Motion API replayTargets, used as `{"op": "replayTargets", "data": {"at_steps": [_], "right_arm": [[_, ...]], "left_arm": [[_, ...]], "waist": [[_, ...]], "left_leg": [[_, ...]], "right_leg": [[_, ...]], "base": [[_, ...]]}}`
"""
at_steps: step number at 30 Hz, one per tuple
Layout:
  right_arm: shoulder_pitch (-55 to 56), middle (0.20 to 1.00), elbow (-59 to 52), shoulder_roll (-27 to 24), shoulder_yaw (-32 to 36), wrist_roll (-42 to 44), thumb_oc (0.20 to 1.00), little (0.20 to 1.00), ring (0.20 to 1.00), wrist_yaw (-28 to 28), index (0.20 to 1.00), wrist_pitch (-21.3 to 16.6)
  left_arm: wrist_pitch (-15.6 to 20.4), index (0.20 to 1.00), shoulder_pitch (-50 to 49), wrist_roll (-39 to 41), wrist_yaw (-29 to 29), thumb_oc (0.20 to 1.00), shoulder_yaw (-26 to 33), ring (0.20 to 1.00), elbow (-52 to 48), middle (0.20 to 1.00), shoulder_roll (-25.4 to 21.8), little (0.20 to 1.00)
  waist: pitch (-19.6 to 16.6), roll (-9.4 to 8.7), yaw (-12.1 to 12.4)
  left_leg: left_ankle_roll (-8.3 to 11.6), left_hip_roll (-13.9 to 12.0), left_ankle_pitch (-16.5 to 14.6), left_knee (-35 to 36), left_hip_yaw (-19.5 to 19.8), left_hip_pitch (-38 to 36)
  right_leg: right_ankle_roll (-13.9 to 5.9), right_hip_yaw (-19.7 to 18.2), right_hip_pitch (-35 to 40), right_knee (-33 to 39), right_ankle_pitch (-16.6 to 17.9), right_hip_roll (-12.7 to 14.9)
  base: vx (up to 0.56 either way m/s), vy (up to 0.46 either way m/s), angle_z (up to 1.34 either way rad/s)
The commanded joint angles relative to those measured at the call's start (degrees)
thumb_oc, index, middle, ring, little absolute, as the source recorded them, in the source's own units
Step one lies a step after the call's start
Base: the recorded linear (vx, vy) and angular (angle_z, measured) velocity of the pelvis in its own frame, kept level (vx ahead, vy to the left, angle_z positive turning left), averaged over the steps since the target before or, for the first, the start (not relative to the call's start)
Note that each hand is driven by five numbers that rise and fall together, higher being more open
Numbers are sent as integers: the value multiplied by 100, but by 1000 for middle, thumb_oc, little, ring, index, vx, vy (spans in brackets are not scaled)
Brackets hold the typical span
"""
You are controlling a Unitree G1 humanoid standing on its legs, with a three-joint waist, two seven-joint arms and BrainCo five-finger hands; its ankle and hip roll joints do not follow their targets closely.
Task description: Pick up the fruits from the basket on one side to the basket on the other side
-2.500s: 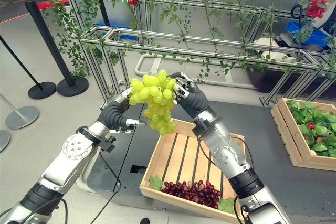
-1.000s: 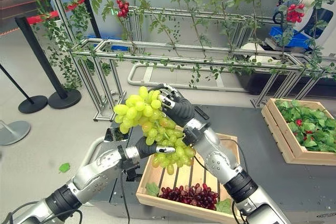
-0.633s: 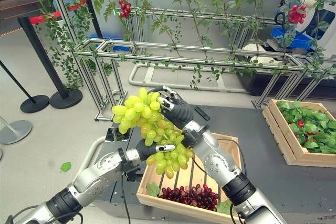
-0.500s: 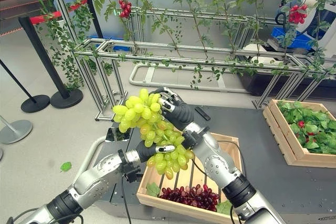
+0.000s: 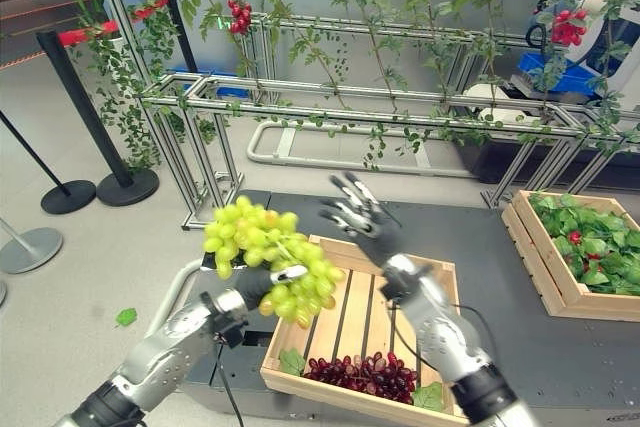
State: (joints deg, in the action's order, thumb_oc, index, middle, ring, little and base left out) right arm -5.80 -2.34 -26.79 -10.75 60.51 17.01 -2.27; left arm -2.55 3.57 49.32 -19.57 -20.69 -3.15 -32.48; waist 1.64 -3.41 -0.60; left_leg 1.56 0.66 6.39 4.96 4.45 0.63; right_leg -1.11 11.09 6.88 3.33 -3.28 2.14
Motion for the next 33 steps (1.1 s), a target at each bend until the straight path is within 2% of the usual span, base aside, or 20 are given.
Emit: {"op": "replayTargets", "data": {"at_steps": [1,10,15,17,21,24,28,29,33], "right_arm": [[101,1000,-214,-18,623,-190,1000,1000,1000,38,1000,-356],[737,1000,-29,-31,1614,-536,1000,1000,1000,-68,1000,-552],[993,1000,7,254,1998,-898,1000,1000,1000,-245,1000,-730],[1071,1000,-58,327,2245,-1498,1000,1000,1000,-521,1000,-904],[1084,1000,131,471,2398,-1866,1000,1000,1000,-751,1000,-1082],[1194,1000,81,499,2593,-2826,1000,1000,1000,-1064,1000,-1262],[1273,1000,246,664,2605,-3076,1000,1000,1000,-1295,1000,-1357],[1318,1000,384,685,2558,-3116,1000,1000,1000,-1317,1000,-1382],[1514,1000,373,684,2588,-3448,1000,1000,1000,-1316,1000,-1348]], "left_arm": [[550,200,246,360,-109,200,447,200,-125,200,168,200],[717,200,-347,383,-67,200,1337,200,5,200,420,200],[837,200,-649,251,13,200,1802,200,56,200,541,200],[978,200,-713,-60,107,200,2022,200,-8,200,536,200],[1197,200,-824,-405,235,200,2258,200,-96,200,570,200],[1468,200,-1058,-926,451,200,2678,200,-196,200,729,200],[1709,200,-1270,-1326,788,200,2955,200,-138,200,1003,200],[1857,200,-1330,-1641,999,200,3077,200,-137,200,1045,200],[1997,200,-1472,-2088,1235,200,3287,200,-28,200,1245,200]], "waist": [[-55,-141,29],[-45,-123,-21],[-30,-86,-48],[-4,-64,-74],[13,-27,-96],[18,42,-143],[47,111,-193],[63,119,-208],[88,145,-238]], "left_leg": [[-11,-33,-943,-288,183,-244],[12,-61,-954,-281,137,-269],[20,-82,-972,-297,130,-272],[25,-87,-985,-323,128,-268],[26,-105,-1010,-342,106,-290],[15,-125,-1053,-360,12,-359],[11,-152,-1072,-372,-108,-380],[14,-153,-1079,-377,-144,-392],[26,-176,-1113,-404,-210,-433]], "right_leg": [[-649,228,-337,-335,2,497],[-639,168,-341,-299,-8,458],[-616,152,-361,-345,-66,429],[-599,140,-379,-394,-107,407],[-589,115,-370,-401,-126,397],[-595,25,-337,-334,-108,387],[-589,-112,-358,-289,-93,372],[-581,-153,-357,-278,-97,362],[-556,-225,-330,-278,-132,343]], "base": [[0,0,0],[0,0,0],[13,-14,-5],[5,-7,-2],[0,0,0],[15,-2,-8],[-8,-1,-18],[-9,-7,-16],[1,-22,-20]]}}
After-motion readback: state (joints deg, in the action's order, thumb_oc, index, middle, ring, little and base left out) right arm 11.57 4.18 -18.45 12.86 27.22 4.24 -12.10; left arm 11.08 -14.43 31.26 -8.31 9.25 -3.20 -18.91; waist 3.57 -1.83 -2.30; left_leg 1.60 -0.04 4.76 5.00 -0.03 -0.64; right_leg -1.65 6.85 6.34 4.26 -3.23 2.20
